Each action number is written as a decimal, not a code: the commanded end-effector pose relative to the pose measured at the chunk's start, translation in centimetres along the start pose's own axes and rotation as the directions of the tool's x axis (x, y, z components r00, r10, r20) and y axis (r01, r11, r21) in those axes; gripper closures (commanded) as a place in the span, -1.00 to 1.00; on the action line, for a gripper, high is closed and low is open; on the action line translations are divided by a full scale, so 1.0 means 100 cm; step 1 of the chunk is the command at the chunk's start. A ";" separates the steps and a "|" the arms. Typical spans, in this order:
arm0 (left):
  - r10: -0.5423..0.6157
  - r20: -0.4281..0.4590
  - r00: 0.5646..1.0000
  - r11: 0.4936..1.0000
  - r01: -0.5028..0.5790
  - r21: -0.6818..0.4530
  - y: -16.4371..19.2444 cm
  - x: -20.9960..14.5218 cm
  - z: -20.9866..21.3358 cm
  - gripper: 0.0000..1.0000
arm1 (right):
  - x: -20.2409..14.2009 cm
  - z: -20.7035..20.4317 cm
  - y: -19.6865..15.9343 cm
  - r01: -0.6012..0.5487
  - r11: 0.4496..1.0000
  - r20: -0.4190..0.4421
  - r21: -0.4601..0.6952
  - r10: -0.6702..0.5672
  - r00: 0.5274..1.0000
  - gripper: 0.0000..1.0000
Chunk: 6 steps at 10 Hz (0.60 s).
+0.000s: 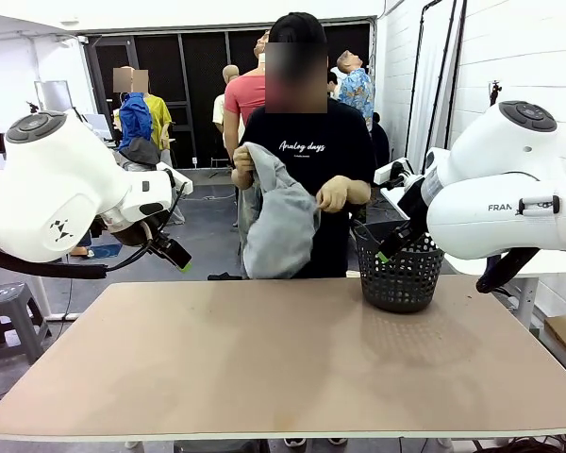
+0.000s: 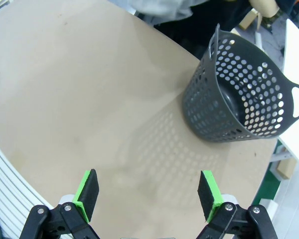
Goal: Fold the training pants.
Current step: Grab both ends of the Training pants handed by a person.
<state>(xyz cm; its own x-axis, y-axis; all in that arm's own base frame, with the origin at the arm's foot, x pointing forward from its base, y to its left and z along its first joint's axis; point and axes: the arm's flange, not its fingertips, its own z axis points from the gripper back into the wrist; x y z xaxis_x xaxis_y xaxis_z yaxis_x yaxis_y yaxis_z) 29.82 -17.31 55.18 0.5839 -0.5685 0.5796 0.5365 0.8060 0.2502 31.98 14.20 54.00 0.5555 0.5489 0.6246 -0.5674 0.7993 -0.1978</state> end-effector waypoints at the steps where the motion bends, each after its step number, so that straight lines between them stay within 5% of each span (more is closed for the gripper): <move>1: -0.021 -0.001 1.000 1.000 0.021 -0.003 0.003 -0.001 -0.001 -1.00 | 0.000 0.000 -0.001 0.001 1.000 0.000 0.002 -0.001 1.000 -1.00; 6: -0.021 -0.001 1.000 1.000 0.021 -0.003 0.003 -0.001 -0.001 -1.00 | 0.000 0.000 -0.001 0.001 1.000 0.000 0.002 -0.001 1.000 -1.00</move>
<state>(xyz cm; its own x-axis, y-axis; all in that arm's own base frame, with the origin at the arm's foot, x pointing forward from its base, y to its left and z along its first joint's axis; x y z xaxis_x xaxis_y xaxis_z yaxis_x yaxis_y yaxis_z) 29.82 -17.31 55.18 0.5838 -0.5685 0.5795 0.5365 0.8060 0.2502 31.98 14.20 54.00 0.5555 0.5489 0.6247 -0.5674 0.7993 -0.1978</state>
